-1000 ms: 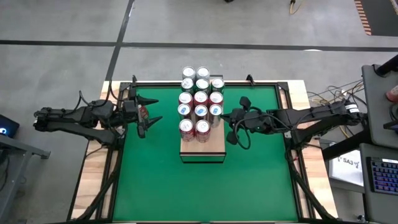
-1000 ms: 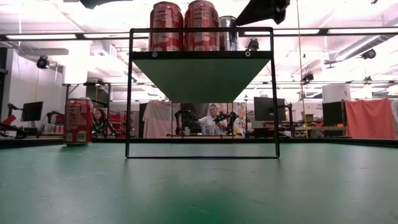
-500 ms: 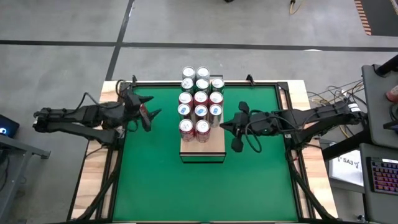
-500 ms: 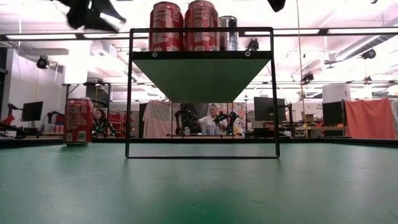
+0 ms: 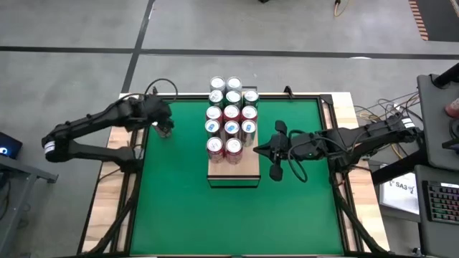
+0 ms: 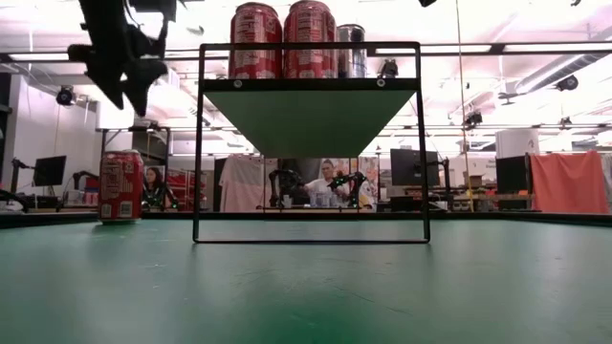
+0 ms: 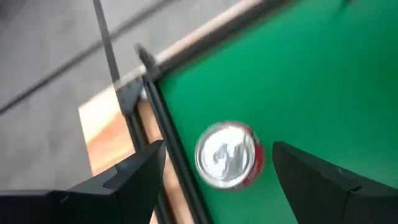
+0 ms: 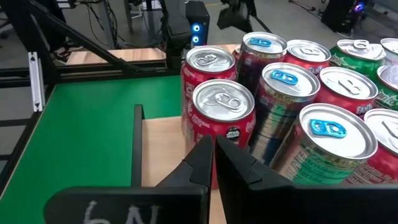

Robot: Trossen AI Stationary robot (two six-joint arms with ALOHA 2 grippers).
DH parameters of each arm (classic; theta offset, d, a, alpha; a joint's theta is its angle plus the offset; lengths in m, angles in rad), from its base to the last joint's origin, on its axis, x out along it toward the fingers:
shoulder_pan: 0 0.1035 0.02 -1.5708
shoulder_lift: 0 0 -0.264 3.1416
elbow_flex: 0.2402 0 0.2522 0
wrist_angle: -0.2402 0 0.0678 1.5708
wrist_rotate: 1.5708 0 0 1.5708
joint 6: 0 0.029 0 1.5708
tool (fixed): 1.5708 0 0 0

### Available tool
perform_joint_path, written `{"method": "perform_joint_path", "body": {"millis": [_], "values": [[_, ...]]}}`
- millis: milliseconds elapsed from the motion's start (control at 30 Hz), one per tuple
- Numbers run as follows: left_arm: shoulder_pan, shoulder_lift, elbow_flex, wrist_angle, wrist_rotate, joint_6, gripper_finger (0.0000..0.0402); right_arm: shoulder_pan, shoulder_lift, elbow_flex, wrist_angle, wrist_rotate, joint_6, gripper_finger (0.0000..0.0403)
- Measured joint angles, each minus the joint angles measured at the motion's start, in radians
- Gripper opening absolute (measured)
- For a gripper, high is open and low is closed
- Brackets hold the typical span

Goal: Place canned beverage on shelf
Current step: Put the red can on the shelf

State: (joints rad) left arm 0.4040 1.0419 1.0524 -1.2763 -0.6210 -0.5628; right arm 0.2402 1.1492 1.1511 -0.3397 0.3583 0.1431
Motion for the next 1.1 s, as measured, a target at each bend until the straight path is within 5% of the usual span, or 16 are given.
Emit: {"method": "perform_joint_path", "body": {"millis": [400, 1100], "values": [[0.050, 0.054, -0.012, -0.016, 0.136, 0.052, 0.0279, 0.004, 0.000, 0.000, 0.009, 0.000, -0.031, 0.0009], [0.049, -0.017, -0.148, 0.100, 0.123, 0.019, 0.0279, 0.004, 0.000, 0.000, 0.067, 0.008, -0.058, 0.0009]]}}
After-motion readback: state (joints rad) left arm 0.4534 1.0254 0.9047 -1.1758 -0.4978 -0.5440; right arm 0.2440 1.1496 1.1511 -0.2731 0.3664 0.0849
